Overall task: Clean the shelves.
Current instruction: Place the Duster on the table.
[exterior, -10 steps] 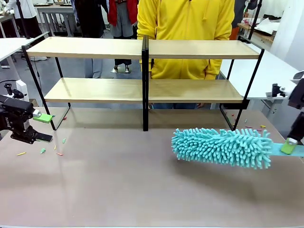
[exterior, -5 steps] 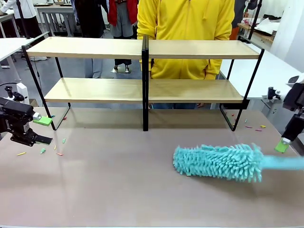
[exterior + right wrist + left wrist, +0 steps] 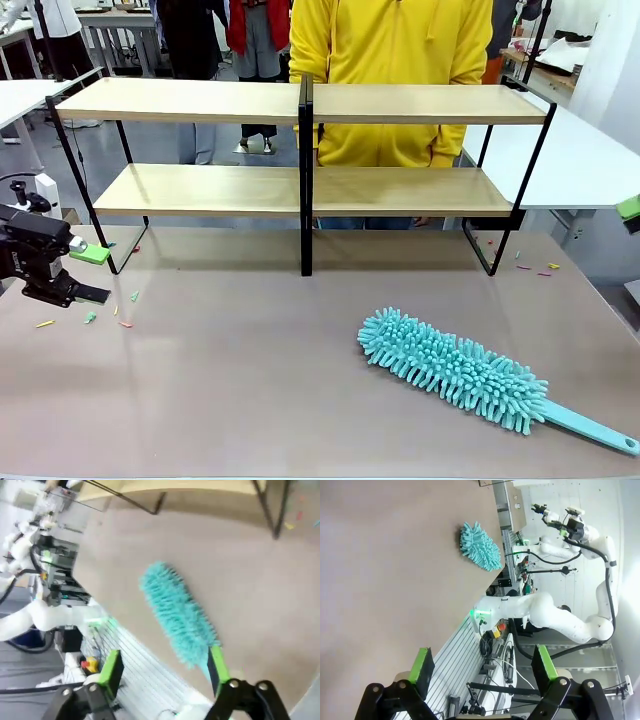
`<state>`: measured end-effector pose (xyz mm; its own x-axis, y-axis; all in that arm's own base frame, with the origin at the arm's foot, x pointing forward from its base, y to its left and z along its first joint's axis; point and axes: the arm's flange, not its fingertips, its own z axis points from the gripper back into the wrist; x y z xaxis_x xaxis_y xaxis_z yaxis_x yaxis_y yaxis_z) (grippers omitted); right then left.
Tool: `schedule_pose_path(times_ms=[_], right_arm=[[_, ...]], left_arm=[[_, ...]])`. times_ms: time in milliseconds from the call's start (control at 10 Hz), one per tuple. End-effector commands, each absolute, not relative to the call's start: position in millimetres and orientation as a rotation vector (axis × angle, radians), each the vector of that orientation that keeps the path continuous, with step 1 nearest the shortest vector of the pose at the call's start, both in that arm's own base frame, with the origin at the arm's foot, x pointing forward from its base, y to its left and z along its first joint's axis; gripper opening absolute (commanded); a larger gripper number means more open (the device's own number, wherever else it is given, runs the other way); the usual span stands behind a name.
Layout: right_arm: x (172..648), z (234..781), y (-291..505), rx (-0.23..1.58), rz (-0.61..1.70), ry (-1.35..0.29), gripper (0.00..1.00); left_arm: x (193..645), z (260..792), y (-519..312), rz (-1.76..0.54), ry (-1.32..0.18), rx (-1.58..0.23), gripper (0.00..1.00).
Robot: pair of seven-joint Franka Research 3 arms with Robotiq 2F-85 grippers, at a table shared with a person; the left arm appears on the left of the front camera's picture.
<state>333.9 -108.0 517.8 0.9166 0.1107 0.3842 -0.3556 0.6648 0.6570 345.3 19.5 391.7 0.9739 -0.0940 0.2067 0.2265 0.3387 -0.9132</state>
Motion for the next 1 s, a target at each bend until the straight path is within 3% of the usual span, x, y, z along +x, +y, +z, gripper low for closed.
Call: schedule_pose_path(times_ms=[0,200,300,900], right_arm=[[284,497,-69,0.981,0.129,-0.245,1.00],[252,469,-55,1.031,0.028,-0.212,1.00],[289,491,-74,0.964,0.163,-0.225,1.00],[289,491,-74,0.964,0.163,-0.225,1.00]], left_arm=[[343,391,16,-0.222,-0.152,-1.241,1.00],[343,391,16,-0.222,-0.152,-1.241,1.00],[343,391,16,-0.222,-0.152,-1.241,1.00],[343,391,16,-0.222,-0.152,-1.241,1.00]])
